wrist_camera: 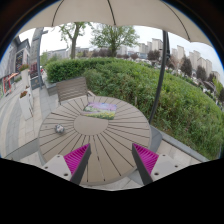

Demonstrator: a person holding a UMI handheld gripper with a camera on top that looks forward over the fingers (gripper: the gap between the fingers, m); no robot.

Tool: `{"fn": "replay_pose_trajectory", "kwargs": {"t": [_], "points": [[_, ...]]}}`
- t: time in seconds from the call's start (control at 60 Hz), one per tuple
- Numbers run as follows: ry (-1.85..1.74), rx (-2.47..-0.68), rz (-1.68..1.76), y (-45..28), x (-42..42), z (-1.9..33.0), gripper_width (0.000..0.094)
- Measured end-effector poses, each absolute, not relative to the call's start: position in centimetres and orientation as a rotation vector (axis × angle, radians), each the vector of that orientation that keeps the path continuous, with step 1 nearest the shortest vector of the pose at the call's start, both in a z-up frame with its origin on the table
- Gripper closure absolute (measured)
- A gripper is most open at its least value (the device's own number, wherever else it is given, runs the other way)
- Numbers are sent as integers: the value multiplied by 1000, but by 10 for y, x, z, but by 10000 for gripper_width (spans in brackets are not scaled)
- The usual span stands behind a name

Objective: Arrange mouse

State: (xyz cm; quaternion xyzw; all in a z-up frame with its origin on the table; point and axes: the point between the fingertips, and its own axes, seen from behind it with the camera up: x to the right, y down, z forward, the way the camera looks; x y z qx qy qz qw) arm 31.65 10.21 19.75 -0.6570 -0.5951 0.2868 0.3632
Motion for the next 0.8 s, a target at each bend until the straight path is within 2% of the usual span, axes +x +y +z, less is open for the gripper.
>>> {"fn": "replay_pose_trajectory", "kwargs": {"t": [0.317, 0.8], "points": [[-1632, -1635, 784, 37, 294, 176, 85], [-1765, -1556, 865, -126, 236, 136, 84]]}}
